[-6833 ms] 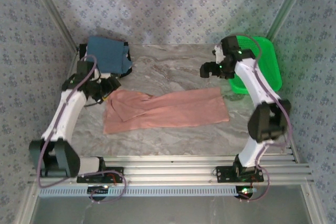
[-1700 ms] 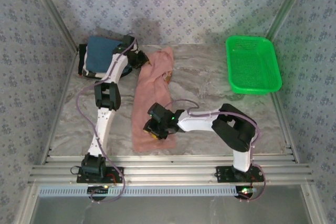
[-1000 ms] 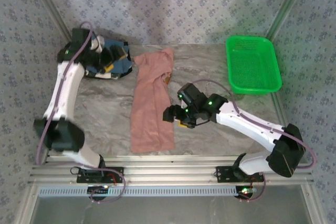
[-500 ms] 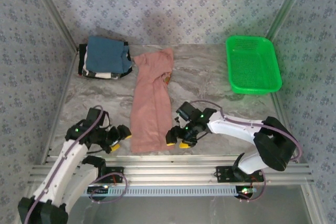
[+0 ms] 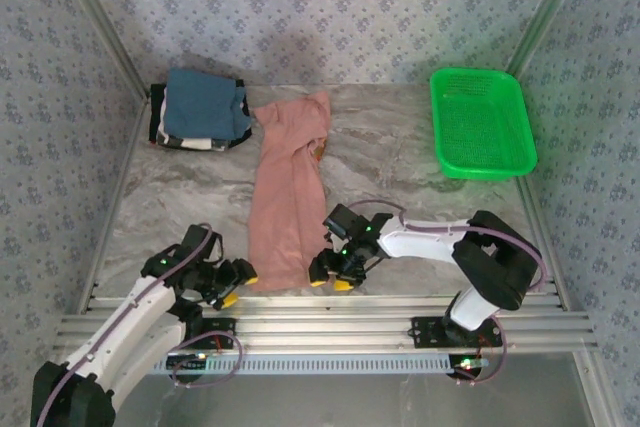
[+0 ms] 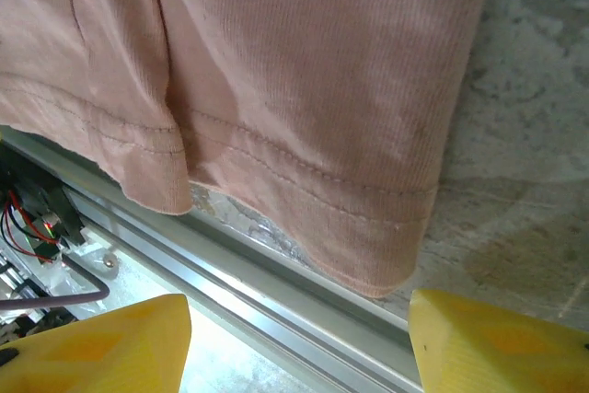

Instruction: Fold and stack the t-shirts

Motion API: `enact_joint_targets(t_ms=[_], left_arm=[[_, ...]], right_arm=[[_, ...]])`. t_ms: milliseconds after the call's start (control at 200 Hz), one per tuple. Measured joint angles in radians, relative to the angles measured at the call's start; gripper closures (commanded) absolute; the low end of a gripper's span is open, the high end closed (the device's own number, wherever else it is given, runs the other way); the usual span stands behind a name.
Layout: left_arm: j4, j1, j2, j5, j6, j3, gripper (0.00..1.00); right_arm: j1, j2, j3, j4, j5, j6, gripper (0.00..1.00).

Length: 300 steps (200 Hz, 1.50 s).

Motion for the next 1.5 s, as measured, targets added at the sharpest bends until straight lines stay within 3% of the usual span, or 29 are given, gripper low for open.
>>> enact_joint_targets(t_ms=[520,1004,1184,1339,1499], left_arm=[[0.212,-0.010,0.105,0.020,-0.037,-0.030,0.43],[0.286,-0.027,0.068,0.032,-0.116,-0.090,0.53],[0.294,-0.029,0.084,0.028,-0.127,-0.086,0.63],[0.285,-0.042,0.212,0.022,-0.113,-0.032,0.77],[0.318,-0.059,0.206,0.015,-0.092,-0.029,0.91]], right_arm=[[0.006,0.019,0.000,0.020,0.034,0.029,0.37],[-0.006,0.063,0.037,-0.023,0.030,0.066,0.47],[-0.011,0.077,0.051,-0.042,0.027,0.072,0.57],[-0.030,0.110,0.073,-0.089,0.015,0.072,0.82],[-0.036,0.116,0.076,-0.108,0.019,0.070,0.97]])
